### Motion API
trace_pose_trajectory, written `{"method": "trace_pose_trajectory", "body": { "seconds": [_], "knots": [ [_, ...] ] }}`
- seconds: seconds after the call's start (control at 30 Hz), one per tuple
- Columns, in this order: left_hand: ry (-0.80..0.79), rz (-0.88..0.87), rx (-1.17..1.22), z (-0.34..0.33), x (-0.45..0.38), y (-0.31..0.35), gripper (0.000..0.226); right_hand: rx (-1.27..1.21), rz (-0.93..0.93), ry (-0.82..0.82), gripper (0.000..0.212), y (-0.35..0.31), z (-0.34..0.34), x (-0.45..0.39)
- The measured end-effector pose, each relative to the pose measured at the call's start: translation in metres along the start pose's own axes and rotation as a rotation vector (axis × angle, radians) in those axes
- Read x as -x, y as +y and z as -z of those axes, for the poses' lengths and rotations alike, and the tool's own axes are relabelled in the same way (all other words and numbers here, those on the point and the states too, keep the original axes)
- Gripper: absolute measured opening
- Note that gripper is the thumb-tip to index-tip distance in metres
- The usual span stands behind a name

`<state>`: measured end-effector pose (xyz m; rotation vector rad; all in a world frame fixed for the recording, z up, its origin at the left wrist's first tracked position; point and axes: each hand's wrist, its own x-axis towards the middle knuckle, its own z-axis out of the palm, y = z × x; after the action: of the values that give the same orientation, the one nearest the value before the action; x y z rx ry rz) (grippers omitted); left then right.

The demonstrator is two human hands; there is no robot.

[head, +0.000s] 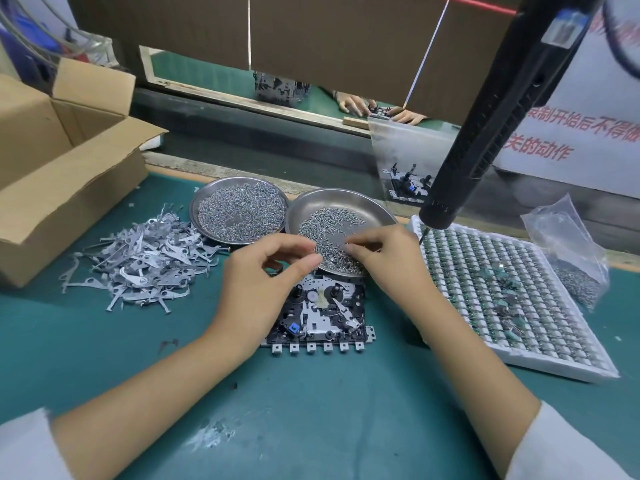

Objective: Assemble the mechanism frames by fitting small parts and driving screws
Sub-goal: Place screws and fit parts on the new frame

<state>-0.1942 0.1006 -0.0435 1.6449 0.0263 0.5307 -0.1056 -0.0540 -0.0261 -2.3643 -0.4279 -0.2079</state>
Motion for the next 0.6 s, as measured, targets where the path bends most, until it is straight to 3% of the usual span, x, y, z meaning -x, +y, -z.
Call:
{"method": "trace_pose_trajectory", "body": {
  "seconds": [0.43, 0.6],
  "knots": [
    [-0.009, -0.058, -0.043, -0.001, 0.005, 0.001, 0.021, -0.139, -0.019, 0.033, 0.01, 0.002, 0.005, 0.01],
    [-0.009, -0.096, -0.045, -0.001, 0.005, 0.002, 0.022, -0.704, -0.11, -0.117, 0.008, -0.011, 0.016, 0.026]
  ]
}}
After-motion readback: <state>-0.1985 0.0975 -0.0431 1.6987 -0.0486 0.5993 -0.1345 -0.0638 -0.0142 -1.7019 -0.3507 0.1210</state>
